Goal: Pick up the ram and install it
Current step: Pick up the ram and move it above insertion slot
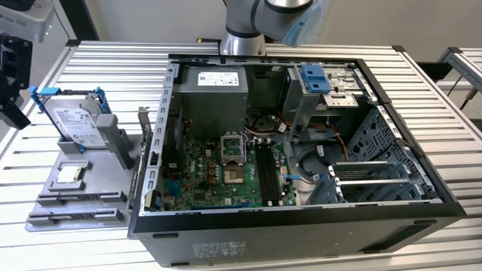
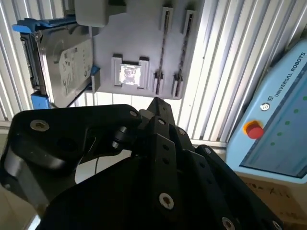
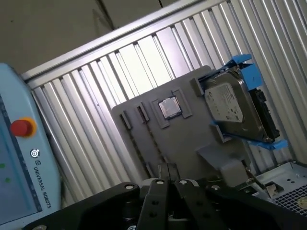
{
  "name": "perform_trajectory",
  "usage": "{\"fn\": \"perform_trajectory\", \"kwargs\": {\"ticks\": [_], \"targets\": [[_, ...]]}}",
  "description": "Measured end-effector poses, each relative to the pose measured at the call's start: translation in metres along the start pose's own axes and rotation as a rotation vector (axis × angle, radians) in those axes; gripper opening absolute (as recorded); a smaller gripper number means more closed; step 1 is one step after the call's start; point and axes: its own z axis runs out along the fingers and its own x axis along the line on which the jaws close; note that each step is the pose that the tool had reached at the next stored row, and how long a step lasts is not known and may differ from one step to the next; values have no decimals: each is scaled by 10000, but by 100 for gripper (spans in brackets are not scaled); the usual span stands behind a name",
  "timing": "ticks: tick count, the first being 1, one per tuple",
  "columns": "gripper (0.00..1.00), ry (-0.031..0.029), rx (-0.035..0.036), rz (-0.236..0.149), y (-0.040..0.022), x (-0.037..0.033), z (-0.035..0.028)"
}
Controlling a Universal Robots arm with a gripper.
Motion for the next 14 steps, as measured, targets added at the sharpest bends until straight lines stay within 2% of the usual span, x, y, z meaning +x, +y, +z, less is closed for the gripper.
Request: {"fn": "perform_trajectory", "kwargs": {"ticks": [8, 14], "targets": [[0, -35, 186, -1446, 0, 0, 2], [0, -24, 226, -2542, 0, 0, 7]]}}
